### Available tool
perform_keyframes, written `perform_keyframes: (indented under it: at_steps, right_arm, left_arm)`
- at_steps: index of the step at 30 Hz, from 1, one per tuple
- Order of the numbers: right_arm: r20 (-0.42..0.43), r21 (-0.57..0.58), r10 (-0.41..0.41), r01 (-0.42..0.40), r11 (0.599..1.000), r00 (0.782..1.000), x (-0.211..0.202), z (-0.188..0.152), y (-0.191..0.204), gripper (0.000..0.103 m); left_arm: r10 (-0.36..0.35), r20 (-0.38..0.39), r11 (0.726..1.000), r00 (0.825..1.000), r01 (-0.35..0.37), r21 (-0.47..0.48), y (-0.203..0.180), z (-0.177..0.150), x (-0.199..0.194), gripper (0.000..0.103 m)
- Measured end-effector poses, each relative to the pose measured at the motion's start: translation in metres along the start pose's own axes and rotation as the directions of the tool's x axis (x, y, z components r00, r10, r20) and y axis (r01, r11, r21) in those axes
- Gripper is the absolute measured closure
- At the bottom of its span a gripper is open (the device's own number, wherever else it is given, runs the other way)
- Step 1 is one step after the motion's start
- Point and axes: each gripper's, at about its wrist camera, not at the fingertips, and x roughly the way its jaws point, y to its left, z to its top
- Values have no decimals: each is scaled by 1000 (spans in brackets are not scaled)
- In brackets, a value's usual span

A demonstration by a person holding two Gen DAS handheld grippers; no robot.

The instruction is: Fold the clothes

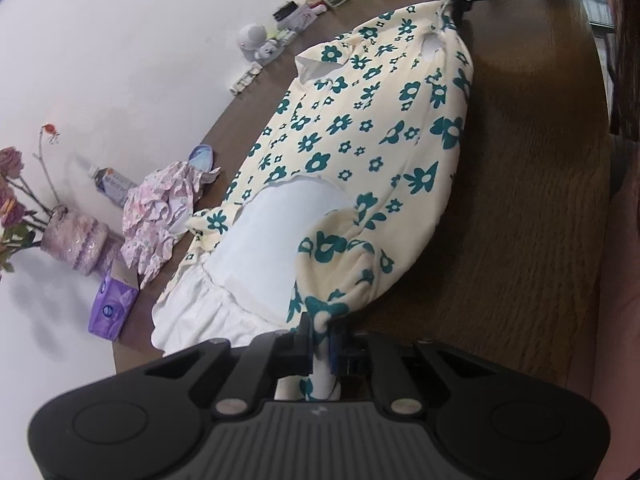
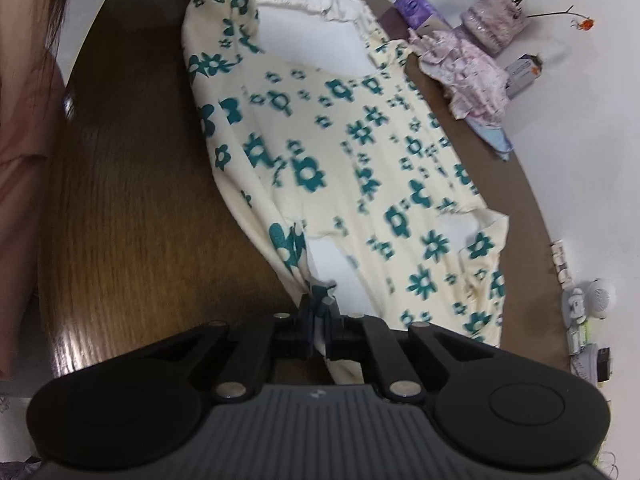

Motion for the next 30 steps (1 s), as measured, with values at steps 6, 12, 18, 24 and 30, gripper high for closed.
perform_keyframes:
  at_steps: [6,12,18,24,30]
  right_arm:
    - [-4,-8,-2,2,1000,1000,-2,10,-24,99]
    - [-13,22,18,-18,1000,1000,10,21,-61,98]
    - [-47,48,69,-67,997,997,40,22,-89,97]
    - [-50,97,110,-105,990,993,58,16,-104,84]
    - [-12,209,100,-96,973,995,56,4,-116,68]
  left_arm:
    - [-162,-41,986,986,160,-40,49,17,12,97]
    - [-297,-92,950,950,285,-123,101,29,49,95]
    - [-357,-132,926,925,332,-180,127,31,88,80]
    - [-376,-130,914,918,344,-217,134,24,98,62]
    - [-340,-103,913,935,302,-273,141,13,90,49]
